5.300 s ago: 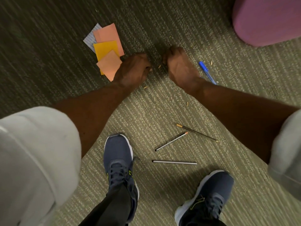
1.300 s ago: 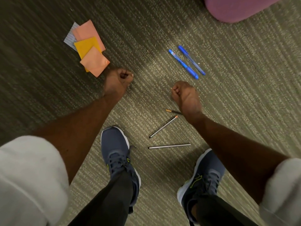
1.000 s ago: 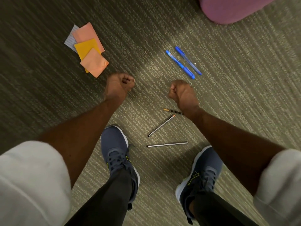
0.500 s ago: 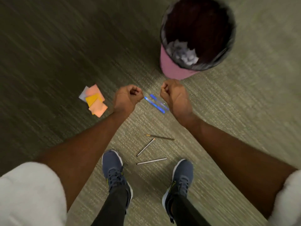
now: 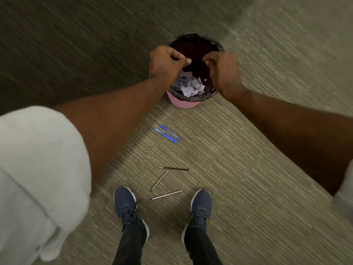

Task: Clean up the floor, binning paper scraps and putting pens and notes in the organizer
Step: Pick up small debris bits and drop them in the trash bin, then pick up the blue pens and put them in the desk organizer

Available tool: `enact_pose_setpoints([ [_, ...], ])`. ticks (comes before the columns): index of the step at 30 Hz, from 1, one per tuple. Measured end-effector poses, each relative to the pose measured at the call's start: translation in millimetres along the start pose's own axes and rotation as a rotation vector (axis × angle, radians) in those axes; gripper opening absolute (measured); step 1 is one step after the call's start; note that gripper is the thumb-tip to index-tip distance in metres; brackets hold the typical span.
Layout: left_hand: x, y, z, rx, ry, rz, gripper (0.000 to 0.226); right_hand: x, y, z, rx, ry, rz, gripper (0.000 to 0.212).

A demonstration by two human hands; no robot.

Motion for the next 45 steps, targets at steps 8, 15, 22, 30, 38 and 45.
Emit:
enact_pose_setpoints([
  [8, 9.6, -1.4, 18.7, 0.045, 0.036, -0.039, 0.042, -19.9, -3.9, 5.3, 0.016, 0.084, 0.031, 0.017],
  [15, 3.3, -41.9, -33.2, 0.012, -0.037, -0.013, 0.031, 4.5, -71.1, -15.6, -0.155, 0.081, -0.006, 0.032],
  [22, 11.0, -101.6, -155.4, -0.298, -0.146, -0.030, 0.023, 83.5, -145.8, -9.4, -0.004, 0.216, -0.036, 0.017],
  [30, 83.7, -133.6, -301.3, -0.768, -0.301, -0.049, 0.014, 213.1, -186.4, 38.7, 0.195, 0.228, -0.216, 0.017],
  [38, 177.7, -108.4, -403.1, -0.905, -0.287, -0.052, 0.028, 355.8, -184.9, 70.3, 0.028, 0.065, -0.384, 0.018],
  [45, 190.2, -100.1, -418.3, -0.807, -0.077, 0.131, 0.036, 402.4, -187.0, 82.2, -0.087, -0.086, -0.437, 0.027],
])
Point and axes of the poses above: each hand's wrist, its own y-axis towards the middle knuckle, its own x-axis out of the palm, z = x × y, the point moved 7 cm from there along y, towards the middle knuckle, and after that the axes turned 5 degrees about -x, right-handed, at the moved point
